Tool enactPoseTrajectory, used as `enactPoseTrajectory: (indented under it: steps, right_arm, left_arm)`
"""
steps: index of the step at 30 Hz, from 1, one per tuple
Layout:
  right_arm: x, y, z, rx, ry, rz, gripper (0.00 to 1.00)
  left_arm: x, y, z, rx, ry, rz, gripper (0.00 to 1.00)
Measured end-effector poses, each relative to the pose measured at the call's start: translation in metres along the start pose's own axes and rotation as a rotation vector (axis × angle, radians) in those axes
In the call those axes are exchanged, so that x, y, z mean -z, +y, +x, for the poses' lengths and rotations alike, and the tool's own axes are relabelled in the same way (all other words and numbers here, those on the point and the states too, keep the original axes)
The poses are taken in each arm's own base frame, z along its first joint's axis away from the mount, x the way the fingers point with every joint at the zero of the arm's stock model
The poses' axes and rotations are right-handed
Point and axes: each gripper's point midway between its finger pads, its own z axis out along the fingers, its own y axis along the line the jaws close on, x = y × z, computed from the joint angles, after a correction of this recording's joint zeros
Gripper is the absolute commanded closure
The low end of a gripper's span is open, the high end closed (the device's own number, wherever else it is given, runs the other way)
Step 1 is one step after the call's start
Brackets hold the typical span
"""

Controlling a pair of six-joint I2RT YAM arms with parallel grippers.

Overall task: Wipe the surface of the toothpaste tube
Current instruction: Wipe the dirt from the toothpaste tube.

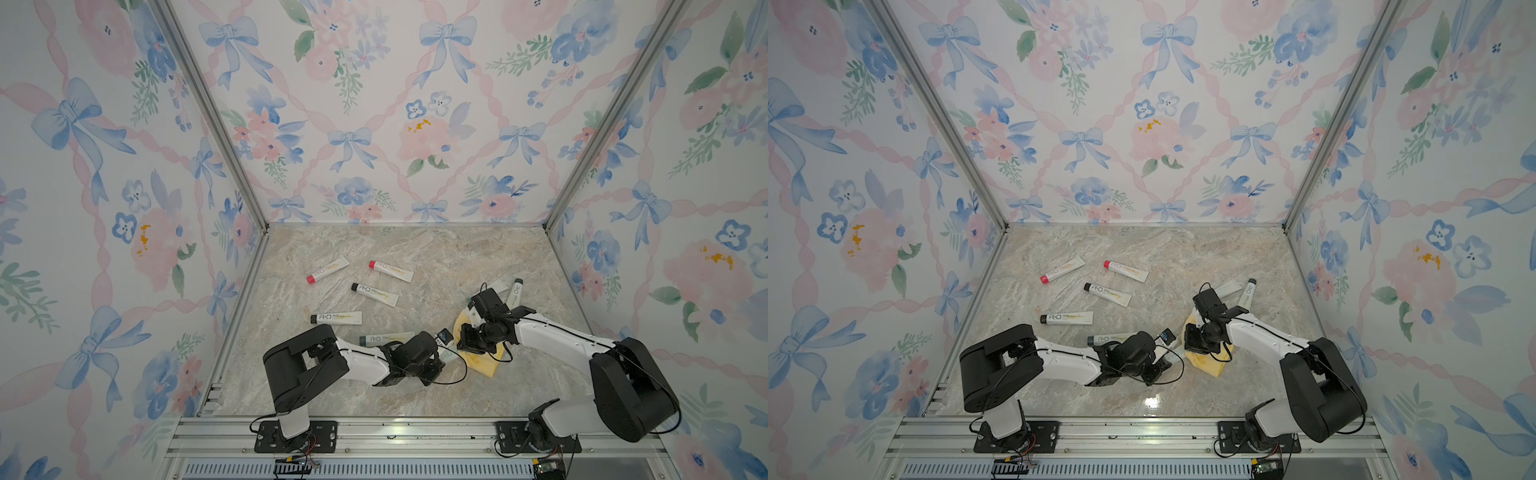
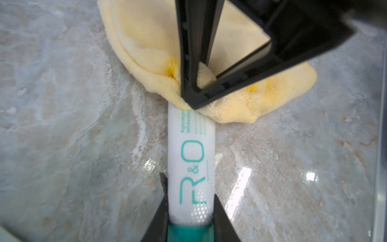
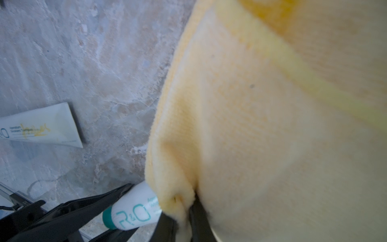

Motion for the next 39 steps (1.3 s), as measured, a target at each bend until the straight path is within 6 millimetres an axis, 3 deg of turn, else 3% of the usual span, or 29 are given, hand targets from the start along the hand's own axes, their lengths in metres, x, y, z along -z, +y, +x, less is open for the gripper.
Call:
enactPoseTrajectory:
  steps: [11,19,28,39]
  right_arm:
    - [0.003,-0.027,-0.020,-0.089,-0.025,0.027,0.87]
    - [0.001,-0.018,-0.016,-0.039,-0.027,0.033,0.87]
    - [-0.001,0.019,0.008,0.051,0.022,-0.060,0.87]
    - [-0.002,0.006,-0.004,0.007,0.037,-0.036,0.87]
  left_arm:
    - [0.000,0.000,0.000,0.000,-0.002,0.000,0.75]
    - [0.000,0.000,0.000,0.000,-0.001,0.000,0.75]
    - [0.000,0.000,0.000,0.000,0.000,0.000,0.75]
    - [0.000,0.000,0.000,0.001,-0.001,0.000,0.75]
